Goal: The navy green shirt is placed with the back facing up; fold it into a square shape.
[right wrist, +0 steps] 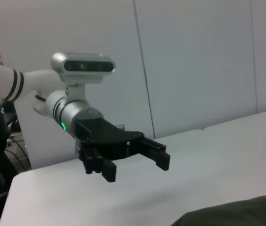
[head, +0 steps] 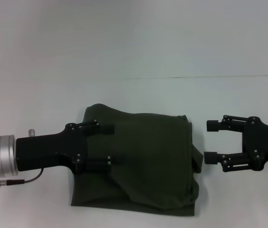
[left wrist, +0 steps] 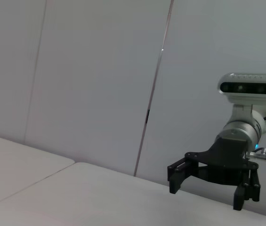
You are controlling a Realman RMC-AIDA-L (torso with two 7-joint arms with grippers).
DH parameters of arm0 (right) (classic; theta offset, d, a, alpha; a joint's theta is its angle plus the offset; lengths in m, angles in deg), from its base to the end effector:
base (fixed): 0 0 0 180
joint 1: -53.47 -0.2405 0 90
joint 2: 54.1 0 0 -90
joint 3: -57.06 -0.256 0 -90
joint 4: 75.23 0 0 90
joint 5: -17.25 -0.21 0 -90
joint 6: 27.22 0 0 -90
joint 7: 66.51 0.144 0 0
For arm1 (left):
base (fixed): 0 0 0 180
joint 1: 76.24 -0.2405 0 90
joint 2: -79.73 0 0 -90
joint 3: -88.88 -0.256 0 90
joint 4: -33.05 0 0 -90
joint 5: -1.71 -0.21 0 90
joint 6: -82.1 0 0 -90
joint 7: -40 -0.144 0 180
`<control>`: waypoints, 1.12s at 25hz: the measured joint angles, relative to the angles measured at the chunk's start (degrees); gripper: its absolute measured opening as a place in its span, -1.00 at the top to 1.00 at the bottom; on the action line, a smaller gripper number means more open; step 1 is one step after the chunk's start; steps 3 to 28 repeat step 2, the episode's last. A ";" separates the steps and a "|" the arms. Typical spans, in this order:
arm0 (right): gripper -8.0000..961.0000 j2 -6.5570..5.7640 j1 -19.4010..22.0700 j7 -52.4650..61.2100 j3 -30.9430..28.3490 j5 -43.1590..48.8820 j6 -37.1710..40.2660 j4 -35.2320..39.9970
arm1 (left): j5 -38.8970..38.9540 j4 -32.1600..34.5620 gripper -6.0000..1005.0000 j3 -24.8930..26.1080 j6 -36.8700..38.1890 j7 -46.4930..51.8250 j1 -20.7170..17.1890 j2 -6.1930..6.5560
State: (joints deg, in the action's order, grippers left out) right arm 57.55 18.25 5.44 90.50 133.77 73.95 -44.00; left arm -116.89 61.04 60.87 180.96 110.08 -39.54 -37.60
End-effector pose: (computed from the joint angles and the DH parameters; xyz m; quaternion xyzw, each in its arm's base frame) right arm 0.2529 0.3350 0.0432 -0.9507 0.1282 0.2692 0.0848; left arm -0.2370 0.3306 0.0020 -0.9327 -0.1511 -0.3175 0.0798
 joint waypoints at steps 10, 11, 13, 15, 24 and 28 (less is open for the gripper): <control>-0.92 0.23 -0.06 -0.51 0.12 0.04 -0.25 -0.04 | -0.04 0.04 -0.81 0.00 0.32 -0.21 -0.10 0.00; -0.92 0.23 -0.06 -0.51 0.12 0.04 -0.25 -0.04 | -0.04 0.04 -0.81 0.00 0.32 -0.21 -0.10 0.00; -0.92 0.23 -0.06 -0.51 0.12 0.04 -0.25 -0.04 | -0.04 0.04 -0.81 0.00 0.32 -0.21 -0.10 0.00; -0.92 0.23 -0.06 -0.51 0.12 0.04 -0.25 -0.04 | -0.04 0.04 -0.81 0.00 0.32 -0.21 -0.10 0.00; -0.92 0.23 -0.06 -0.51 0.12 0.04 -0.25 -0.04 | -0.04 0.04 -0.81 0.00 0.32 -0.21 -0.10 0.00; -0.92 0.23 -0.06 -0.51 0.12 0.04 -0.25 -0.04 | -0.04 0.04 -0.81 0.00 0.32 -0.21 -0.10 0.00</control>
